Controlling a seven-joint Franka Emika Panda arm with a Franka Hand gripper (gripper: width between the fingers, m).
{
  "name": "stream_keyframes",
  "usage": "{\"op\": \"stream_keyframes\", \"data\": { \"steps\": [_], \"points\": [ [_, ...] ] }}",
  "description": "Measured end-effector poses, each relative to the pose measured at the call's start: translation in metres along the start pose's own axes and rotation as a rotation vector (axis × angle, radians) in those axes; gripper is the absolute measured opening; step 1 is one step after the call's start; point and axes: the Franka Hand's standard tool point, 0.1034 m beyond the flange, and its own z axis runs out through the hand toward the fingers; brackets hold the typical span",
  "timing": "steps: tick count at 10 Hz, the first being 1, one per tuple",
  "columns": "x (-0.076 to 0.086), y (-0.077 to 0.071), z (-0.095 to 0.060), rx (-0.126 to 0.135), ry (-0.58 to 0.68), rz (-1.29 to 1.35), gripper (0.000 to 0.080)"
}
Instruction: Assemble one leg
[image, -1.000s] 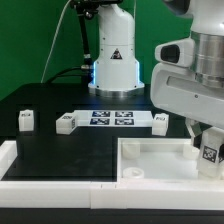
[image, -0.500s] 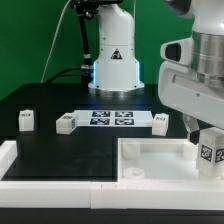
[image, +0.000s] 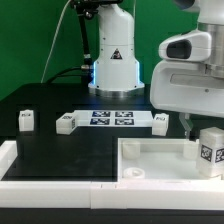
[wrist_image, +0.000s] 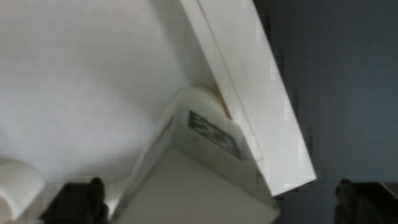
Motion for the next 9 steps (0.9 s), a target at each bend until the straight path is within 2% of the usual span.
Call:
{"op": "stream_keyframes", "data": {
  "steps": [1,5,7,9],
  "points": [
    [0.0005,0.001,0.0003,-0.002,0.0,-0.189,0.0649],
    [-0.0025,-0.0004,0.0037,-0.01,0.004,-0.623,0.0649],
    [-0.002,0.0006,0.0039,-0.01,0.003,-0.72,0.0649],
    [-0.0021,0.0007,0.0042,-0.01,0.003,-0.718,0.039]
  ]
}}
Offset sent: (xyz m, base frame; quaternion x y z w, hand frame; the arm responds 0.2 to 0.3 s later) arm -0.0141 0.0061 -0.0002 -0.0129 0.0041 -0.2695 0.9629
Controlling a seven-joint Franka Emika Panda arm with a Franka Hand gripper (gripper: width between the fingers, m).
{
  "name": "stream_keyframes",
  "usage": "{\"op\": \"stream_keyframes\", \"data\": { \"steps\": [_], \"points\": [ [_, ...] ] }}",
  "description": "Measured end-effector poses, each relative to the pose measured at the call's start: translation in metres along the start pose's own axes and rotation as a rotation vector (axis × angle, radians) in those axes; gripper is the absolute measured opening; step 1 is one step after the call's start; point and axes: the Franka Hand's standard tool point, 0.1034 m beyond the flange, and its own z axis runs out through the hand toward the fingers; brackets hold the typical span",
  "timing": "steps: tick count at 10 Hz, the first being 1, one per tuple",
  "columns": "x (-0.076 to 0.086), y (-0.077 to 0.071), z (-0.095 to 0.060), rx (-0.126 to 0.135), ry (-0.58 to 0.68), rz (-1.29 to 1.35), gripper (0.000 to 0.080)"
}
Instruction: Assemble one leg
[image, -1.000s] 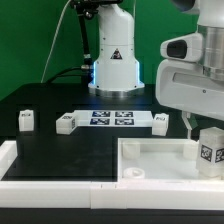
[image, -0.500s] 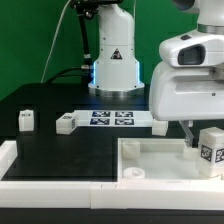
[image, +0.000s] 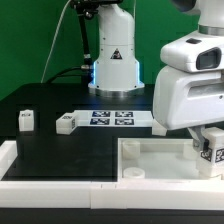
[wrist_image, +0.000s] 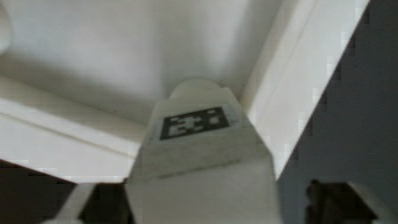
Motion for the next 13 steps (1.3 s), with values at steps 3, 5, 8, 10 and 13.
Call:
{"op": "stream_keyframes", "data": {
  "steps": [3,5,8,10,13],
  "points": [
    [-0.0004,0.0023,0.0004,-0.002,0.0,0.003,0.0292],
    [0.0,0.0033,0.0012,-0.008,0.016,0.19,0.0292],
    [0.0001,0.009,0.0022,0.006,0.028,0.681,0.0292],
    [-0.0007,0.0102,0.0026,0.001,0.028,1.029,0.0292],
    [-0.0008,0.0113,0.0021,-0.015,0.038,1.356,0.0294]
  ]
}}
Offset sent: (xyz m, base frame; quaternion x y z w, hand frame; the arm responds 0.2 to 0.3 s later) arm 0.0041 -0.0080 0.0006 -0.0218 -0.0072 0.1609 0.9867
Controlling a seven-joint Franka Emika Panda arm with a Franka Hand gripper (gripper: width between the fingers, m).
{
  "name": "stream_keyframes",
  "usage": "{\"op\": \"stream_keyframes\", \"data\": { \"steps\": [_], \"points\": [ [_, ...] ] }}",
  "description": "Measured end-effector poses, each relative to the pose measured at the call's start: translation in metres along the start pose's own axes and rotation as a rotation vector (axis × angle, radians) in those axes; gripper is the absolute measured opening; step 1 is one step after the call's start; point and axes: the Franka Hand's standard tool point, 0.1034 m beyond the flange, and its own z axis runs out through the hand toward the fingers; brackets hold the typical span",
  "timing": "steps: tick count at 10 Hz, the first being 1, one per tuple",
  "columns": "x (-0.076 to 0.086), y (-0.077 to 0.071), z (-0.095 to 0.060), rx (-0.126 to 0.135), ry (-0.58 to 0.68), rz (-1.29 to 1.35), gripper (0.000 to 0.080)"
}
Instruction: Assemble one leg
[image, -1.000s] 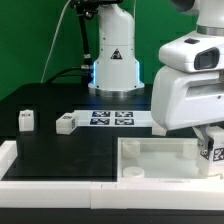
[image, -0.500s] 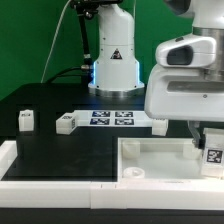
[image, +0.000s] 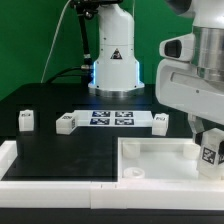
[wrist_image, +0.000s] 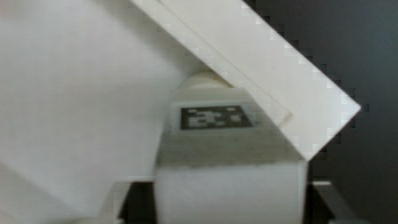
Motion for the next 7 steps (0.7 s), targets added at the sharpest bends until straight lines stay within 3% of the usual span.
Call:
{"op": "stream_keyframes", "data": {
  "steps": [2,4,5,6,7],
  "points": [
    [0.0006,0.0004,0.0,0.002,-0.005,0.108,0.0294],
    [0.0007,-0.0005,-0.0003,0.006,-0.003,0.041,0.0303],
    [0.0007,-0.0016,-0.0012,0.011,-0.001,0.003,0.0483],
    [0.0008,-0.0019,-0.0014,0.012,0.002,-0.135,0.0483],
    [-0.0004,-0.0026,-0.0013,0.014,0.003,-0.278,0.0611]
  ]
}}
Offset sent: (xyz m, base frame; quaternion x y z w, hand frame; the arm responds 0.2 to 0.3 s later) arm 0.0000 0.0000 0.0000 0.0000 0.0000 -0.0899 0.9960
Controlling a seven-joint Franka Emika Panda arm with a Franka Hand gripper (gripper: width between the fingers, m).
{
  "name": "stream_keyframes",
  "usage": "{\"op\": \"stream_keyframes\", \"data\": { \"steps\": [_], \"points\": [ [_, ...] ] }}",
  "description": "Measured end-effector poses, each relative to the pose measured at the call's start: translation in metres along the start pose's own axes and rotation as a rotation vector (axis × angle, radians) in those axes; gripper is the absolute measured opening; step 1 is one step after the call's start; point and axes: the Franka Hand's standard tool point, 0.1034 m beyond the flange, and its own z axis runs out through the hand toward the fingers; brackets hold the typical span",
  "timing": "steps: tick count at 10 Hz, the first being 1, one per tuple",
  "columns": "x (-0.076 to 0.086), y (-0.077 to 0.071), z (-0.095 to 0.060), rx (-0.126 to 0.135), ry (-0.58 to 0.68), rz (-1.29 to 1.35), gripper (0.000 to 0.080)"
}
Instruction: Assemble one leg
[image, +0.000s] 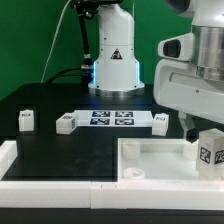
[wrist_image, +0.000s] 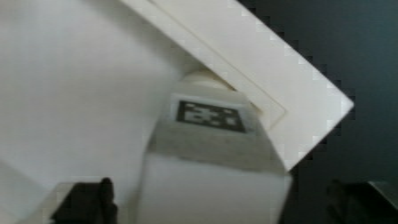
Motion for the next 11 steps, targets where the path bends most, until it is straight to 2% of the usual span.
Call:
{"op": "stream_keyframes", "data": {
  "steps": [1,7,9,10,11],
  "points": [
    [-0.0005,-0.0015,-0.0001,0.006,0.005,-0.093,0.0638],
    [-0.003,-0.0038,-0.0007,0.003,0.009,-0.839,0.0649],
    [-0.0012,-0.0023,-0.0003,0.003,0.008,-0.935,0.064],
    [-0.0014,-0.0023,-0.0001,0.003,0.008,-0.929,0.0475],
    [-0.0015,-0.0024,0.0001,0.004,0.007,-0.906,0.0475]
  ]
}}
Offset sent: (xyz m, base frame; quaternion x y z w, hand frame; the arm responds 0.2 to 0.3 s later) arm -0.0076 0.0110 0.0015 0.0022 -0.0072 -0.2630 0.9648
